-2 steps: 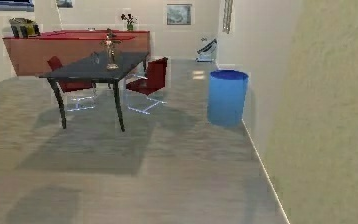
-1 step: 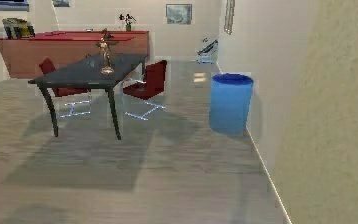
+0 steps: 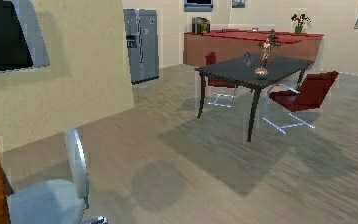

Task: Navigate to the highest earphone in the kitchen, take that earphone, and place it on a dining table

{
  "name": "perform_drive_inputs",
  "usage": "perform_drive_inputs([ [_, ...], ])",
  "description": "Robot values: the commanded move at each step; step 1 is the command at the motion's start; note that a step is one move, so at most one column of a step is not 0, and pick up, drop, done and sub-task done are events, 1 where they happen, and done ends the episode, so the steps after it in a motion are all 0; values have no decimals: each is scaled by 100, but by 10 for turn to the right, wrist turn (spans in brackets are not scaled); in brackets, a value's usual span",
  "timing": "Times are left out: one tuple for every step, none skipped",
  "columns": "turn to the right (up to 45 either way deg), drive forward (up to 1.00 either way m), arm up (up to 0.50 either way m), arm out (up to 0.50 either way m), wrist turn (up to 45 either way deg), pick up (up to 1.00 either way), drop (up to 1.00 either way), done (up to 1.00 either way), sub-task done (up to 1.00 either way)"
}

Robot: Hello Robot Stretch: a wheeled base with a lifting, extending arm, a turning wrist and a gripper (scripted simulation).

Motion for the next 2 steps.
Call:
perform_drive_inputs([
  [0, 100, 0, 0, 0, 0, 0, 0, 0],
  [-90, 0, 0, 0, 0, 0, 0, 0, 0],
])
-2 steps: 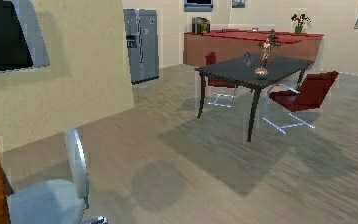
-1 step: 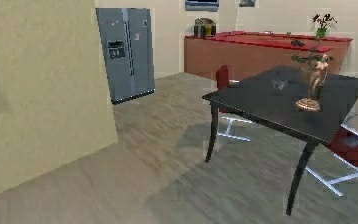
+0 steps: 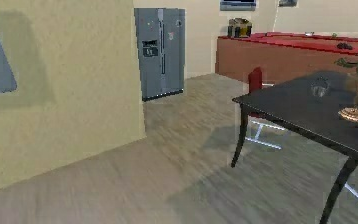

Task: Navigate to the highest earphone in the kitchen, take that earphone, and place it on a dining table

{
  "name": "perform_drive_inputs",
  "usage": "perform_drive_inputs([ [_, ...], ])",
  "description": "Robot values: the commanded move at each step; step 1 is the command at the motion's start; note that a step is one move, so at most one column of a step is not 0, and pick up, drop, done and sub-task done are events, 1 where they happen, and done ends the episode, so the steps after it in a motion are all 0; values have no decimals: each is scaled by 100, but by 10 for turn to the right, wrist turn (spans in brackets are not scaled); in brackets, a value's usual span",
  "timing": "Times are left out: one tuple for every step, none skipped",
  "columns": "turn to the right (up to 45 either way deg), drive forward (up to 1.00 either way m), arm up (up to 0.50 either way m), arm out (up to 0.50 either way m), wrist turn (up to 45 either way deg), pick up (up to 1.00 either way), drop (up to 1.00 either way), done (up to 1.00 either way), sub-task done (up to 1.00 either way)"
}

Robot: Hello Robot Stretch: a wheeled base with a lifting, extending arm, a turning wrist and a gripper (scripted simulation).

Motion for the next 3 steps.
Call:
perform_drive_inputs([
  [0, 20, 0, 0, 0, 0, 0, 0, 0],
  [90, 0, 0, 0, 0, 0, 0, 0, 0],
  [0, 100, 0, 0, 0, 0, 0, 0, 0],
])
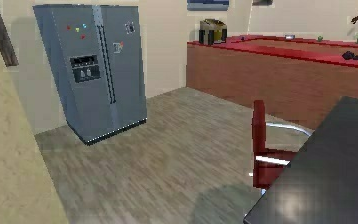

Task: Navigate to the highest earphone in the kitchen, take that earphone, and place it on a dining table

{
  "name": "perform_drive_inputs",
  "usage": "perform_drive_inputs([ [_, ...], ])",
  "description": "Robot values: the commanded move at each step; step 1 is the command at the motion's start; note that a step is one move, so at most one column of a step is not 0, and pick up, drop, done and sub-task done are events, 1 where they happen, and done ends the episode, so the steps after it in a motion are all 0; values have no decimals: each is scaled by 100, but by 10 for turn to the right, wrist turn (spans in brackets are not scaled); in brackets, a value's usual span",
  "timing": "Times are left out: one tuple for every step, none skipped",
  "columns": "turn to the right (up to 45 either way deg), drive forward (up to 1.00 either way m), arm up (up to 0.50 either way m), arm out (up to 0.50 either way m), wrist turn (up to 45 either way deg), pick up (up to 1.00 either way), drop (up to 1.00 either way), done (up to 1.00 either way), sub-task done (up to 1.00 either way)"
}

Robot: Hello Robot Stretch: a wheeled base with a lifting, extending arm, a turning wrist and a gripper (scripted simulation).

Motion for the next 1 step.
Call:
perform_drive_inputs([
  [0, 25, 0, 0, 0, 0, 0, 0, 0],
])
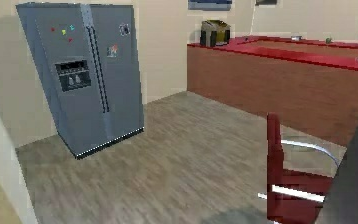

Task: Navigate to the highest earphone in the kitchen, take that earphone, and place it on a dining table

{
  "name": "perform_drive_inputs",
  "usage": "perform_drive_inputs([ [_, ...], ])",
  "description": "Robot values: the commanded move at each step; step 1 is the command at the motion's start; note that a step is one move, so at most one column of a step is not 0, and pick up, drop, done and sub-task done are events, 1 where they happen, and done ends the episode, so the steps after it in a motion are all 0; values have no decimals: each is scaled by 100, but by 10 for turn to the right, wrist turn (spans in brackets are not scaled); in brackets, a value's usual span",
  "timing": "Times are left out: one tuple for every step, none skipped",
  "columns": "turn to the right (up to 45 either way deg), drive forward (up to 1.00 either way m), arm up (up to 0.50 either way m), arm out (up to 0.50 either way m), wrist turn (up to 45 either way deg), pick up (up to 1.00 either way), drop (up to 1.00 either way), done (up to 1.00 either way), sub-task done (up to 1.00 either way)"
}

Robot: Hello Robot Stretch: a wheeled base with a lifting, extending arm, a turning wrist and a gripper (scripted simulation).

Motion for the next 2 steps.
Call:
perform_drive_inputs([
  [0, 100, 0, 0, 0, 0, 0, 0, 0],
  [-30, 0, 0, 0, 0, 0, 0, 0, 0],
])
